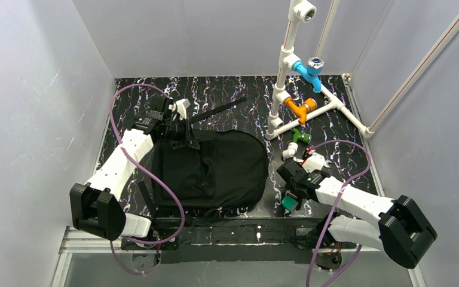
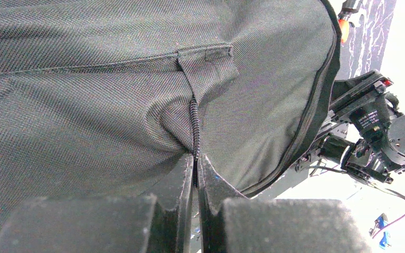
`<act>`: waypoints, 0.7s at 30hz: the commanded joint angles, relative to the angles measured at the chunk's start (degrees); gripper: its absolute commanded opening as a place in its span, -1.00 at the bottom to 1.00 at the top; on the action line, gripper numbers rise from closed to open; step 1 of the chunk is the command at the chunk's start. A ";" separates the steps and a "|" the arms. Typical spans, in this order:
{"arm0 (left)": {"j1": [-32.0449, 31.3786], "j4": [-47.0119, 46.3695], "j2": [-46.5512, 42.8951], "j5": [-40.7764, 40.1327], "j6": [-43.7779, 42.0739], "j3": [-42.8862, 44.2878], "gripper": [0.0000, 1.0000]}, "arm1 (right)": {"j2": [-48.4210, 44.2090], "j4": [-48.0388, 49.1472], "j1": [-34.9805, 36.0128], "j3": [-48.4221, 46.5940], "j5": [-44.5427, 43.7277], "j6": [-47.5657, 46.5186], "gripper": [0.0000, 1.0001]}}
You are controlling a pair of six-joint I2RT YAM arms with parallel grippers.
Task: Pack the student bag
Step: Pick up the stationery from the center of the board.
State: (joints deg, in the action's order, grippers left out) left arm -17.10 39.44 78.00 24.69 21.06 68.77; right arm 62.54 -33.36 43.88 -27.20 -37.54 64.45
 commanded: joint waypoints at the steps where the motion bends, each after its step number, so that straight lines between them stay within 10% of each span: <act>1: -0.17 0.02 -1.22 2.82 0.36 -0.12 -1.00 | -1.82 3.27 -0.20 1.02 -0.99 -1.87 -0.02; 8: -0.13 0.02 -0.75 2.59 0.18 0.13 -1.00 | -10.74 2.45 -0.20 -2.24 -0.16 -13.54 -0.28; 14: -0.14 0.77 0.52 3.55 -1.96 1.32 -1.00 | -16.80 7.45 -0.15 -11.70 24.25 -34.96 -0.28; 21: -0.16 3.50 0.70 2.46 -3.65 2.57 -1.00 | -0.36 30.83 4.28 -19.93 45.37 -34.54 -0.15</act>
State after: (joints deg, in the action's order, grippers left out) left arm -17.10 40.03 79.20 25.39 19.07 69.28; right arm 52.71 -20.25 44.77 -42.44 -5.69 32.58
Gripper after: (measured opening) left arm 0.019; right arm 0.480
